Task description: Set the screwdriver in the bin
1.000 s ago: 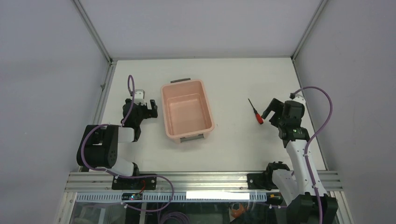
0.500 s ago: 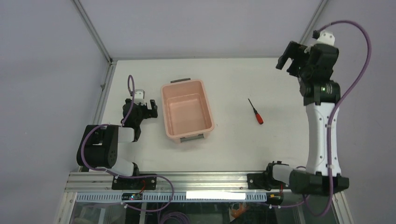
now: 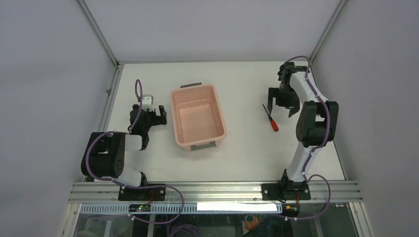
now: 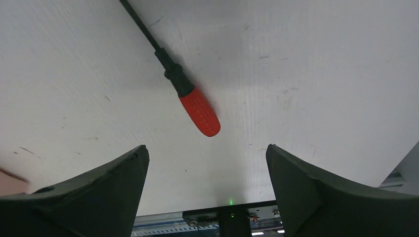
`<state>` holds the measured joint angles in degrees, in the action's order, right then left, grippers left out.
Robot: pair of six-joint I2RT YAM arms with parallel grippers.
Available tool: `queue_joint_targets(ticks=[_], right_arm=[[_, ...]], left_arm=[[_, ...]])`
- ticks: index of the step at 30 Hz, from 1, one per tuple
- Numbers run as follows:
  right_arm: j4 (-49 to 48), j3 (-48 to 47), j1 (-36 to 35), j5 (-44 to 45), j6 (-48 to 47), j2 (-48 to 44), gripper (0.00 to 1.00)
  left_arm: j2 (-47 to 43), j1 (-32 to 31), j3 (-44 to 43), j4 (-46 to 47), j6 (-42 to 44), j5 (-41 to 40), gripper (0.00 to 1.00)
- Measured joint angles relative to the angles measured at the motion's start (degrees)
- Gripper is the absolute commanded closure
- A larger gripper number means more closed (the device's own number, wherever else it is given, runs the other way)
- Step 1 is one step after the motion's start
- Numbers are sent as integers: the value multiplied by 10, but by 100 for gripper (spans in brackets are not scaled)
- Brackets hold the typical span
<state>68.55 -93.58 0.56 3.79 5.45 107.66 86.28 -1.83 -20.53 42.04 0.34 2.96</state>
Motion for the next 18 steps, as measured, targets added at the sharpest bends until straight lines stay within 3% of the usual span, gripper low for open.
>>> queue_joint_targets(ticks=[6,9,12,14,16,18], right_arm=[[-26,58,-43,12,-13,37,9],[-56,76,-41,24,-19,59,16],[-78,95,-41,35,-26,84,38],[-76,99,-42,29,-33,87,63],[-84,101,-45,30,-42,86,95],[-89,103,-49,35,-45,85,100]], left_arm=[[0,0,0,0,0,0,1],[0,0,0,0,0,0,1],[0,0,0,0,0,0,1],[0,0,0,0,0,0,1],[0,0,0,0,0,0,1],[0,0,0,0,0,0,1]])
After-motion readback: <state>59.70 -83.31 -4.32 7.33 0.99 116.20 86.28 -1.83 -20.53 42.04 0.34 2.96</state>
